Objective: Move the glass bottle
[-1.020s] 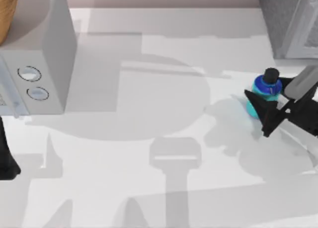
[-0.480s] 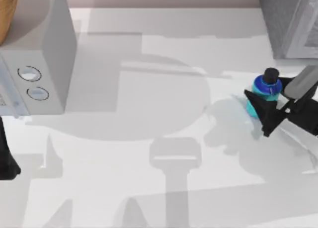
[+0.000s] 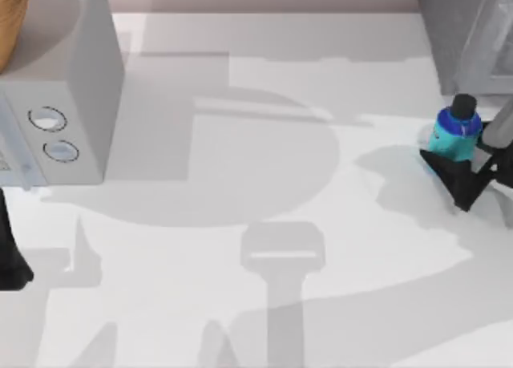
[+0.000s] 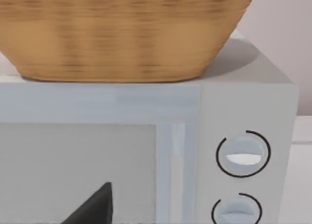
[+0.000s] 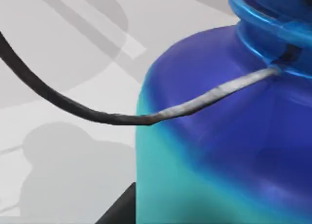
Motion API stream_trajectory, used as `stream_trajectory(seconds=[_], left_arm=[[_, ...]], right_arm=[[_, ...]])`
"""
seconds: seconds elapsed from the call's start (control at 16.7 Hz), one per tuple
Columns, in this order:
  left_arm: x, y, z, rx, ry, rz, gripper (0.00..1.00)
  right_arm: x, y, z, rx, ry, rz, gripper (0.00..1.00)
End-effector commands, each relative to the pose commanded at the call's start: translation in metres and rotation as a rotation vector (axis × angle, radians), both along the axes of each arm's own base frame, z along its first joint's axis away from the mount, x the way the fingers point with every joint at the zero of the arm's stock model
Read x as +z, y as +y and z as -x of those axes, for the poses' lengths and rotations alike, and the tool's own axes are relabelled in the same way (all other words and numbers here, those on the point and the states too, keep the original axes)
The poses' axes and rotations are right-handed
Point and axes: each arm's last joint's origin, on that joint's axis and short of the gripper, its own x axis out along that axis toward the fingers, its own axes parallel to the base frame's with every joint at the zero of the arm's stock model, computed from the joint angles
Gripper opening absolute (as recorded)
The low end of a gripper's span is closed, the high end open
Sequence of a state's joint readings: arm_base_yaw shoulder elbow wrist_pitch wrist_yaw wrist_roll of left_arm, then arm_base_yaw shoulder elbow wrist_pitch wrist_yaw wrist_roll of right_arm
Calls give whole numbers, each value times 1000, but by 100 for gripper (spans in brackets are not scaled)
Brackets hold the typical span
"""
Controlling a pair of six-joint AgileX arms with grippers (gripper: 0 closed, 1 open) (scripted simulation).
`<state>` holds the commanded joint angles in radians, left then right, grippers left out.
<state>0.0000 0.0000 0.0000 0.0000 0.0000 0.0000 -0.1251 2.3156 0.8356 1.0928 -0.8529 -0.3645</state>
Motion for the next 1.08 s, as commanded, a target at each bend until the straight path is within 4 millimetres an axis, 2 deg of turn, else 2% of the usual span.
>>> stream_trajectory(seconds=[0.24, 0.48, 0.78, 1.08], left_arm=[[0, 0, 0, 0, 0, 0, 100], [0, 0, 0, 0, 0, 0, 100], [0, 0, 0, 0, 0, 0, 100], [0, 0, 0, 0, 0, 0, 100]], right_arm=[[-11, -51, -12, 51, 69, 63, 0], [-16, -109, -11, 102, 117, 57, 0], [-7, -180, 10, 113, 108, -27, 0], [16, -237, 40, 52, 41, -117, 0]])
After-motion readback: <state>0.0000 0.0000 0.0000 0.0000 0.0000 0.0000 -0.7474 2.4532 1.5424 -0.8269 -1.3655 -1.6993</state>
